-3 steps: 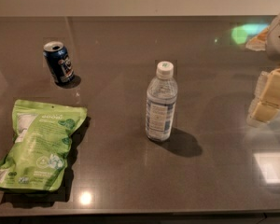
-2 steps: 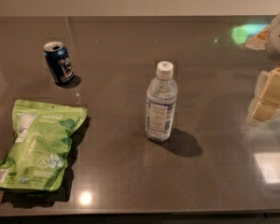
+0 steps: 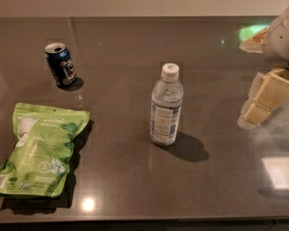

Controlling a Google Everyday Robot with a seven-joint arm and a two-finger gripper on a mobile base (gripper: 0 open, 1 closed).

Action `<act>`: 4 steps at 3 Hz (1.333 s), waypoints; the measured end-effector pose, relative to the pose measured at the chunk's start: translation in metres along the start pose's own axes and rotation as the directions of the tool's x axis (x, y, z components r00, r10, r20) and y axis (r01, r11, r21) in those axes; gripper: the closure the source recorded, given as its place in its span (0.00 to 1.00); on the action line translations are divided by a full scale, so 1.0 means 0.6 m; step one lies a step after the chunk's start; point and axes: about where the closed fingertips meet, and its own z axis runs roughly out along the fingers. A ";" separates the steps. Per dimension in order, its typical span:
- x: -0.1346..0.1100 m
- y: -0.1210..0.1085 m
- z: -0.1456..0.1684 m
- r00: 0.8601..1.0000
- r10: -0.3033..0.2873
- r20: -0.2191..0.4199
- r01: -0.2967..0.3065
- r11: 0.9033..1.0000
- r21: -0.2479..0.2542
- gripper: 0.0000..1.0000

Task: Move blue plastic bottle near green rice chip bag

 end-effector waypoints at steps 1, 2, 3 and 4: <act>-0.041 0.008 0.027 0.993 -0.006 0.117 0.010 0.999 -0.037 0.00; -0.084 0.012 0.058 0.978 -0.008 0.210 0.027 0.996 -0.088 0.00; -0.122 0.022 0.084 0.959 -0.009 0.283 0.054 0.987 -0.150 0.00; -0.149 0.034 0.107 0.943 0.000 0.334 0.073 0.976 -0.204 0.00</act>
Offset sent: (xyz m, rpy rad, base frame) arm 0.0233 0.0919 -0.0275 0.3295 0.0624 0.1540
